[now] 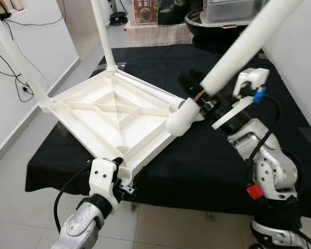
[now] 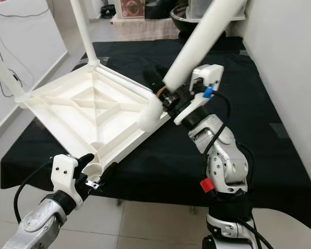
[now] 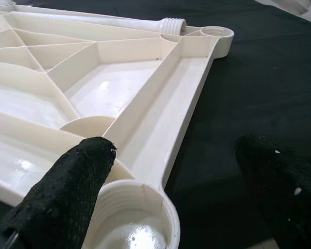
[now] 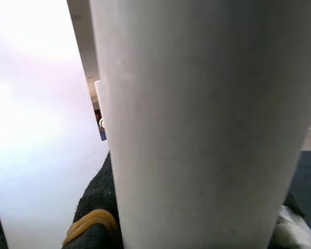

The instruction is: Building children table

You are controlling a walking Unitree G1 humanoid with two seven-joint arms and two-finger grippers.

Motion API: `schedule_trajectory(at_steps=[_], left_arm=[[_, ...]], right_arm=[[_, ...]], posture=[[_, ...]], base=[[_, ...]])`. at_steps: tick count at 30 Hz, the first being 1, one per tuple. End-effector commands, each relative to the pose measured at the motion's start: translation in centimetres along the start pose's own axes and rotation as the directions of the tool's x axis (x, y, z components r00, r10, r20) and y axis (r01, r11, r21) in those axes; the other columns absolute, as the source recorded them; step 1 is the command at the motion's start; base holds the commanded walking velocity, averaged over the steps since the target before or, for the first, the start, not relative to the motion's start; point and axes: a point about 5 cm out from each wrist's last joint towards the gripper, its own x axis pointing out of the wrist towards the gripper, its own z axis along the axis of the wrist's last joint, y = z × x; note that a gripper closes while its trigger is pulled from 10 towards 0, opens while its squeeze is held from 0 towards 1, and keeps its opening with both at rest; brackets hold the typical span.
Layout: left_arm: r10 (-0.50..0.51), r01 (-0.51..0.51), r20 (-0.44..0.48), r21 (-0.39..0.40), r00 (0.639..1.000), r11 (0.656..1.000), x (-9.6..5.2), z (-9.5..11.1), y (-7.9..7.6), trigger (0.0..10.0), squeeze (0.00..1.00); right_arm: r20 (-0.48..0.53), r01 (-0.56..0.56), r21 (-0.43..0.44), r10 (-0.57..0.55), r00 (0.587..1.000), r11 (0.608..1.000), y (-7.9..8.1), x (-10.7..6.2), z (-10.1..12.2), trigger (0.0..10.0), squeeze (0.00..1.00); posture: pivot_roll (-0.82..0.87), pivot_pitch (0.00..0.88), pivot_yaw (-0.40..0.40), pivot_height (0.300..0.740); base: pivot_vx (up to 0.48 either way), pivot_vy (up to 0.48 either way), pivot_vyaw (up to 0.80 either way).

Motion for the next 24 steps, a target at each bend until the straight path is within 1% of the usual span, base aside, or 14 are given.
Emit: schedule_trajectory(at_steps=[1,6,10,21,24], left_arm=[[0.016,-0.015,-0.017,0.033,1.0,0.999,-0.3,0.0,0.2,10.0,0.0],[0.028,-0.027,-0.015,0.07,0.999,0.997,-0.5,0.2,0.1,10.0,0.0],[0.02,-0.021,0.006,0.082,1.0,0.996,-0.5,0.6,-0.4,10.0,0.0],[0.002,-0.004,0.025,0.087,1.0,0.996,-0.3,1.2,-0.9,10.0,0.0],[-0.014,0.012,0.021,0.089,1.0,0.996,-0.3,1.1,-1.1,10.0,0.0]], right_arm=[[-0.017,-0.03,-0.004,0.03,0.999,1.0,0.5,0.0,-0.2,10.0,0.0],[-0.029,-0.048,0.0,0.048,0.998,0.999,0.6,0.0,-0.4,10.0,0.0],[-0.025,-0.088,0.012,0.088,0.996,0.996,0.8,0.3,-0.2,10.0,0.0],[-0.014,-0.143,0.017,0.144,0.99,0.99,1.2,1.0,0.3,10.0,0.0],[-0.016,-0.151,0.007,0.151,0.988,0.989,1.3,1.1,0.4,10.0,0.0]], posture=[[-0.01,0.154,0.089,0.74],[0.0,0.167,0.082,0.74],[0.0,0.175,0.076,0.74],[0.0,0.181,0.067,0.74],[0.0,0.185,0.065,0.74]], base=[[0.0,0.315,0.0],[0.0,0.414,0.0],[0.0,0.48,0.0],[0.0,0.468,0.0],[0.0,0.197,0.0]])
